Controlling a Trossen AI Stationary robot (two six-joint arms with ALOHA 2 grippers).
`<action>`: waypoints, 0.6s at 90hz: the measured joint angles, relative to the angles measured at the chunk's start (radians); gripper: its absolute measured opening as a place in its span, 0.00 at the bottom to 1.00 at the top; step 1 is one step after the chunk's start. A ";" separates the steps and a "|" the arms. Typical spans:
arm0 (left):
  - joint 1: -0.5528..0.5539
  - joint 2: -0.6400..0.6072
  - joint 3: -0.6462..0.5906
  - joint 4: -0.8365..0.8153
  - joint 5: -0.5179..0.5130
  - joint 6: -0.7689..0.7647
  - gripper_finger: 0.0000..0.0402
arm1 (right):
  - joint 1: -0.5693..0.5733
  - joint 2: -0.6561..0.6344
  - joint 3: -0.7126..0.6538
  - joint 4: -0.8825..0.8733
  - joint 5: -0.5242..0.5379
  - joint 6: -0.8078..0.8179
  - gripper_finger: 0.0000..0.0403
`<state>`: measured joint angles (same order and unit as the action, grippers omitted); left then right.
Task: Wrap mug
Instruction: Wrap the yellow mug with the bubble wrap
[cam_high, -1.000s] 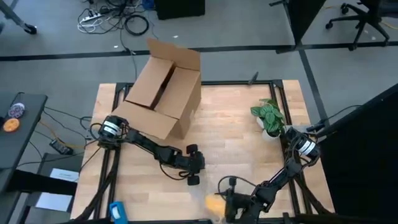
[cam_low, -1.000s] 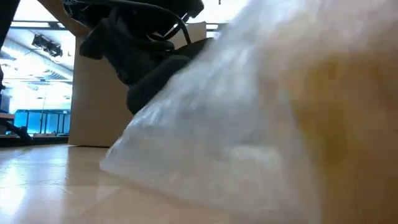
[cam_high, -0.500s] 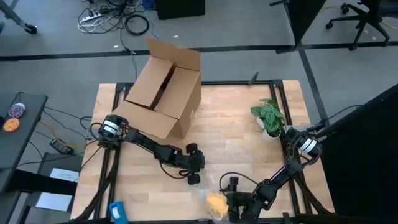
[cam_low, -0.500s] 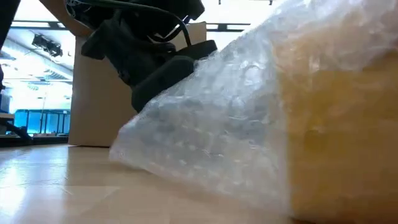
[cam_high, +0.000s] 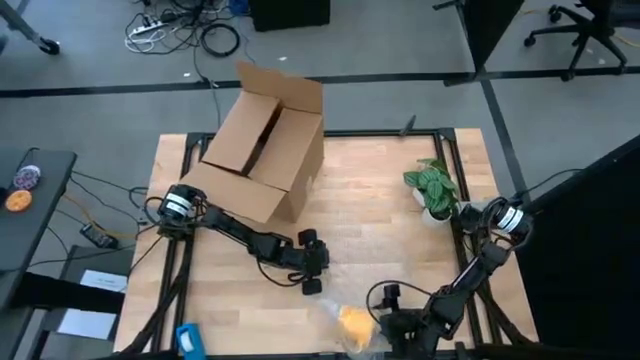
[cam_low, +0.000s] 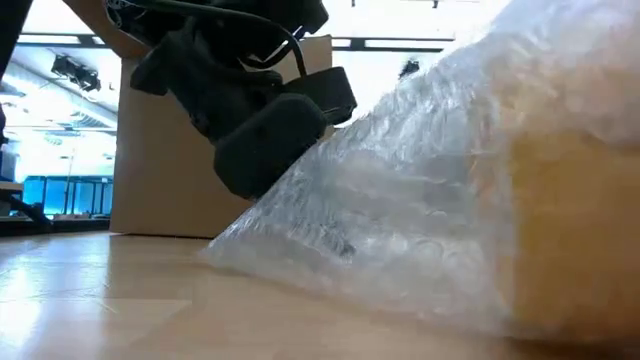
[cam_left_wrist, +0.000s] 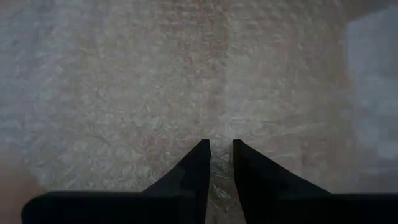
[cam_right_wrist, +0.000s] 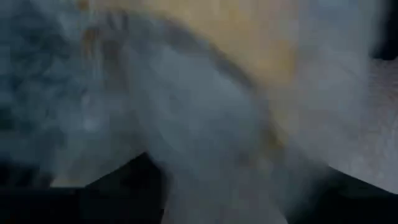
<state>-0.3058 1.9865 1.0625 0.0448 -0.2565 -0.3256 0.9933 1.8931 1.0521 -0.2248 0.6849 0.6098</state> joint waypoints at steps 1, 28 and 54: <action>0.000 0.000 0.000 0.000 0.000 0.000 0.14 | 0.001 -0.002 0.000 -0.011 0.001 0.004 0.56; 0.000 0.000 -0.001 -0.002 0.000 -0.020 0.14 | 0.009 -0.017 0.002 -0.120 0.022 0.067 0.56; 0.000 0.000 -0.001 -0.002 0.005 -0.020 0.14 | 0.022 -0.107 0.010 -0.196 -0.044 0.098 0.55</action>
<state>-0.3054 1.9869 1.0618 0.0425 -0.2520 -0.3458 1.0149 1.7864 1.0618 -0.4212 0.6411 0.7078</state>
